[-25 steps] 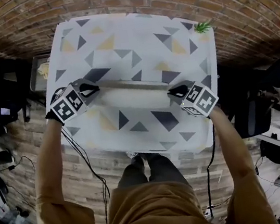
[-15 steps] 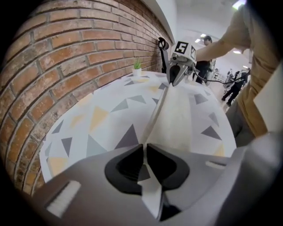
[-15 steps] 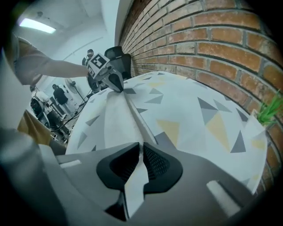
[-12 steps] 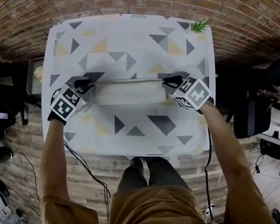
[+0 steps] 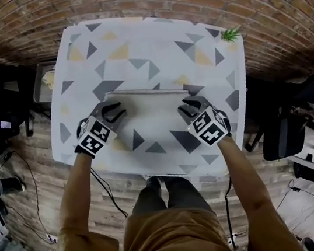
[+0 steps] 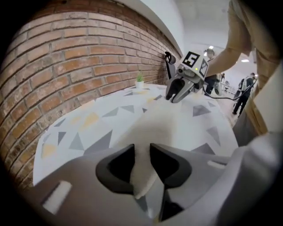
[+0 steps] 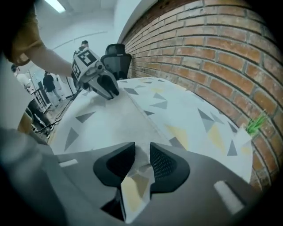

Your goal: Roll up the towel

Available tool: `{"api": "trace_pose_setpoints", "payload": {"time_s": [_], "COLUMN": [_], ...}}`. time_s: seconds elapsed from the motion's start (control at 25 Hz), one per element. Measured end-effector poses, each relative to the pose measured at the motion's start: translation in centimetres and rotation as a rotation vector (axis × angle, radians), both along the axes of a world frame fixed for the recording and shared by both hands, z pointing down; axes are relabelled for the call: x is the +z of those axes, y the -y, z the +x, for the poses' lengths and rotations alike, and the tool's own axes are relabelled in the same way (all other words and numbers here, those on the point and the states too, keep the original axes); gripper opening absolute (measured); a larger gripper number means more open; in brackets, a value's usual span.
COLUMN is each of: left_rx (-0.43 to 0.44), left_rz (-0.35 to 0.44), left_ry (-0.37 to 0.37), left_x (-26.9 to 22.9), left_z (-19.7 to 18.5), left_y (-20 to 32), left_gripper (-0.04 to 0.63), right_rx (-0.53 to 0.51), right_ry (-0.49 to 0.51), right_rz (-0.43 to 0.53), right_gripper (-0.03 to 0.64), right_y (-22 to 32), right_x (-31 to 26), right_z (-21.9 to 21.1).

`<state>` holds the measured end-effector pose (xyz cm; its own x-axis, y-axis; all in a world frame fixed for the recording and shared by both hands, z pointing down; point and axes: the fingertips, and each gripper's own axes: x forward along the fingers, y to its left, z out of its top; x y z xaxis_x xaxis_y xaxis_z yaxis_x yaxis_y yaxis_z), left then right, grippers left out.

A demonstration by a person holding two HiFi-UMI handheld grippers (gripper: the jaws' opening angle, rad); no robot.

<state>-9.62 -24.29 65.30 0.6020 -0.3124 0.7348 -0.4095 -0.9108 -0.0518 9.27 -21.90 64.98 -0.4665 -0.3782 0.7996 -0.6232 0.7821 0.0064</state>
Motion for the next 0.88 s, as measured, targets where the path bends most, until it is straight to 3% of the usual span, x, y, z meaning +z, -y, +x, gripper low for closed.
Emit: {"api": "trace_pose_setpoints", "payload": {"time_s": [0.4, 0.48, 0.64, 0.88], "left_rx": [-0.198, -0.252, -0.393, -0.531], "left_rz": [-0.063, -0.024, 0.027, 0.07], "left_ry": [-0.13, -0.206, -0.459, -0.55], "left_x": [-0.3, -2.4, -8.6, -12.4], "left_z": [-1.4, -1.8, -3.0, -6.6], "left_y": [2.4, 2.8, 1.0, -4.9], "left_gripper": [0.127, 0.127, 0.127, 0.108], "right_rx": [0.169, 0.165, 0.209, 0.294], "right_ry": [0.093, 0.156, 0.315, 0.404], "right_rz": [0.014, 0.052, 0.105, 0.204], "right_gripper": [0.088, 0.086, 0.031, 0.003], "right_y": [2.2, 1.6, -1.0, -5.1], "right_x": [-2.1, -4.2, -8.9, -14.3], "right_z": [0.4, -0.3, -1.1, -1.4]}}
